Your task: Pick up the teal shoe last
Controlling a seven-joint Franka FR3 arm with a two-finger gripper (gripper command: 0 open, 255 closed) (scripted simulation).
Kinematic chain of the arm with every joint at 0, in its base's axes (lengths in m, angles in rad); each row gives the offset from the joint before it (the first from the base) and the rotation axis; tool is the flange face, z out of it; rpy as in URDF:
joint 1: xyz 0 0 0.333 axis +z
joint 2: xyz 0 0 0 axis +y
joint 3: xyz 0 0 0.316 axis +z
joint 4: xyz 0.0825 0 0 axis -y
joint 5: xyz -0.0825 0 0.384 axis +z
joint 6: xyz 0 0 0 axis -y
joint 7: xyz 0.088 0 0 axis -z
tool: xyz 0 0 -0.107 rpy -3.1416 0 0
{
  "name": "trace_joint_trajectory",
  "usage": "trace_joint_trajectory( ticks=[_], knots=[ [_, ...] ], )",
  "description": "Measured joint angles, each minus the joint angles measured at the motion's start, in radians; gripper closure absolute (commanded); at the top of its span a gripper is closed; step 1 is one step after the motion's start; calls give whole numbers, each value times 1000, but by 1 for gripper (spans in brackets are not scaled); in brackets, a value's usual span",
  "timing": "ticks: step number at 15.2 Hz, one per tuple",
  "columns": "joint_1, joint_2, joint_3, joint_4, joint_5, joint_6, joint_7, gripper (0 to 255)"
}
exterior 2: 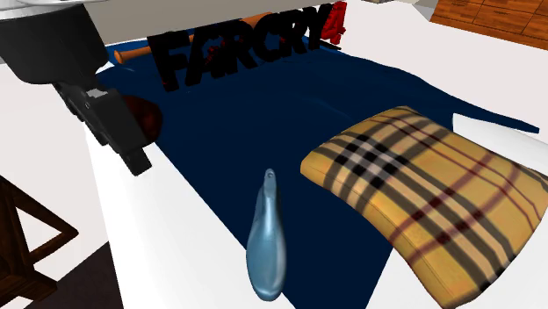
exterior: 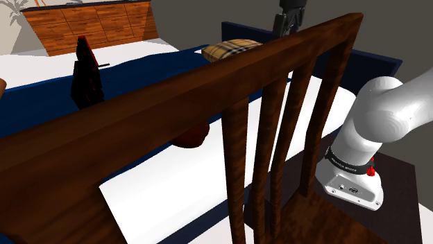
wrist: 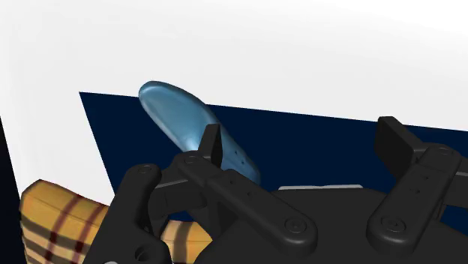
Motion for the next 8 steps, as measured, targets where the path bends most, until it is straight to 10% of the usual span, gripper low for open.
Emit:
trace_joint_trajectory(
  ticks=[8],
  knots=[
    [34, 117, -120, -40, -76, 166, -238, 0]
  ],
)
